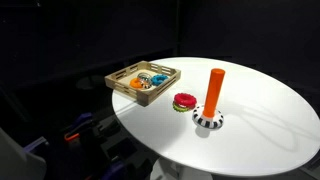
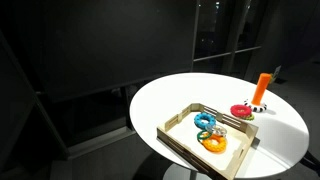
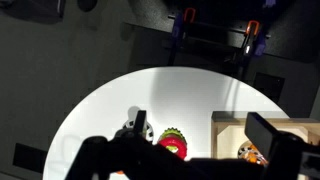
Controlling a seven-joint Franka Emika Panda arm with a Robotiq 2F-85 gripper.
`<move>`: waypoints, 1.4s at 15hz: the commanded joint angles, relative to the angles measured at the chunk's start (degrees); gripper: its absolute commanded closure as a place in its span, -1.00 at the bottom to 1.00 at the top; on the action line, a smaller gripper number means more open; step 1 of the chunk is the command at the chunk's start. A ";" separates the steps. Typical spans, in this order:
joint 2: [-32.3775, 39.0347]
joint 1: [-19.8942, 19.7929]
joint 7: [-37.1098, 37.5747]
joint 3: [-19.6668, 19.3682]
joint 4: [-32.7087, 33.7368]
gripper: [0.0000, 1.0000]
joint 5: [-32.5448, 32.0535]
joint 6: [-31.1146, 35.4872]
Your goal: Put the transparent thing on top of the red ring
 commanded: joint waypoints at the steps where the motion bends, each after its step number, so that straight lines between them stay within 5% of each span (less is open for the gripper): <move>1: 0.04 0.58 0.18 -0.45 0.15 -1.00 -0.14 -0.17; 10: 2.93 0.86 3.69 0.59 0.86 -1.00 0.32 1.89; 21: 13.18 4.87 16.78 6.73 1.78 -1.00 3.92 14.10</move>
